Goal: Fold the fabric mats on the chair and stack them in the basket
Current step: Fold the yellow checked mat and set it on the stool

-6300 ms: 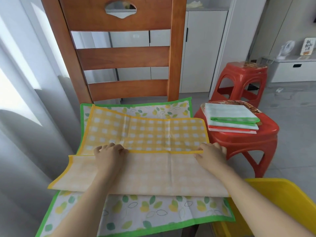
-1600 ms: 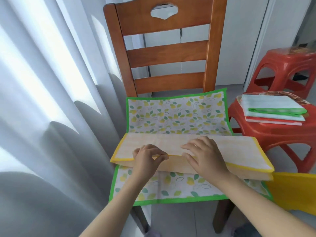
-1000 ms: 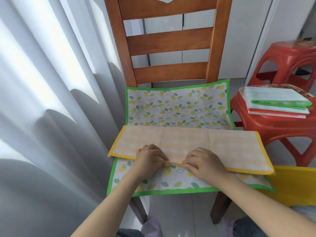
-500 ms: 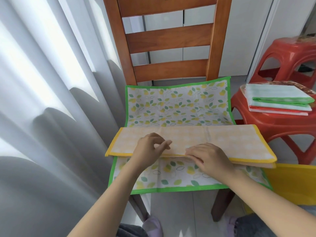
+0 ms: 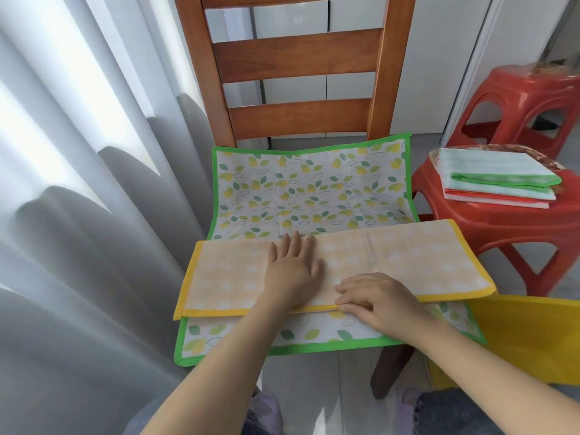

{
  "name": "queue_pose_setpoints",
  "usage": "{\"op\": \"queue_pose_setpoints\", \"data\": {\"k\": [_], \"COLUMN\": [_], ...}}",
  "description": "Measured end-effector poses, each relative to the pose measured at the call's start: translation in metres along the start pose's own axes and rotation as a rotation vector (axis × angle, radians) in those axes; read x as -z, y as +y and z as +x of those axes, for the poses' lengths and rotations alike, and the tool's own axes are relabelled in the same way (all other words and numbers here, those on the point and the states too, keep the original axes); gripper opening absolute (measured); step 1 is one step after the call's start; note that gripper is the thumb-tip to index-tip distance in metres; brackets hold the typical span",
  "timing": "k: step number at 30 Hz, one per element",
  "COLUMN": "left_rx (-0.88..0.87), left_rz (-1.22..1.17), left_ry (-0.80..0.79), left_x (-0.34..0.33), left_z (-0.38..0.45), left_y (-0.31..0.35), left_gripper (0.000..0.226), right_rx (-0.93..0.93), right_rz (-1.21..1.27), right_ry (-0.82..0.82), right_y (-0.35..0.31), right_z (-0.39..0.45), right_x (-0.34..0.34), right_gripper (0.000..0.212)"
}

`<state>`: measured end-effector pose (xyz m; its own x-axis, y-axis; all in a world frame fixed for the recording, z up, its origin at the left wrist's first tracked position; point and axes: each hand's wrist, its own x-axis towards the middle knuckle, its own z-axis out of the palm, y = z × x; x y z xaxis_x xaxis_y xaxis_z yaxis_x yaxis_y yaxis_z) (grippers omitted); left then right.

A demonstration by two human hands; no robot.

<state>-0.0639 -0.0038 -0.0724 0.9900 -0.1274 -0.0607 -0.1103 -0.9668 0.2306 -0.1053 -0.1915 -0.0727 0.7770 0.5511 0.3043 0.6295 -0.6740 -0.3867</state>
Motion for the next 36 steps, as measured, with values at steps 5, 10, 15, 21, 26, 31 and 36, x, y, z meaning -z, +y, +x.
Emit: {"op": "queue_pose_setpoints", "data": {"k": [5,10,15,21,26,31,36], "left_rx": [0.001,-0.006,-0.007,-0.011,-0.012,-0.001,0.009], "left_rz": [0.026,0.024,-0.016,-0.015,-0.009,0.002,-0.003], "left_ry": [0.01,0.021,0.023,0.028,0.024,0.031,0.043], "left_x": [-0.007,-0.009,-0.009,-0.009,-0.01,-0.01,-0.008], "left_z": [0.004,0.005,0.005,0.004,0.005,0.004,0.003], "left_y": [-0.004,-0.005,-0.005,-0.007,-0.006,-0.005,-0.005], "left_gripper": [0.061,0.06,0.057,0.055,0.055,0.055,0.055], "right_rx": [-0.086,-0.153,-0.331,-0.531,-0.712,-0.731,-0.449], "right_rz": [0.062,-0.004,-0.121,-0.286,-0.293,-0.315,-0.178], "right_ry": [-0.142,-0.101,-0.202,-0.186,-0.213,-0.183,-0.149], "right_y": [0.001,-0.002,0.003,0.034,0.071,0.064,0.024], "right_z": [0.013,0.046,0.078,0.061,0.037,0.04,0.065], "right_x": [0.012,0.011,-0.017,-0.018,0.008,0.013,-0.008], "right_gripper": [0.017,0.026,0.05,0.052,0.055,0.054,0.052]}}
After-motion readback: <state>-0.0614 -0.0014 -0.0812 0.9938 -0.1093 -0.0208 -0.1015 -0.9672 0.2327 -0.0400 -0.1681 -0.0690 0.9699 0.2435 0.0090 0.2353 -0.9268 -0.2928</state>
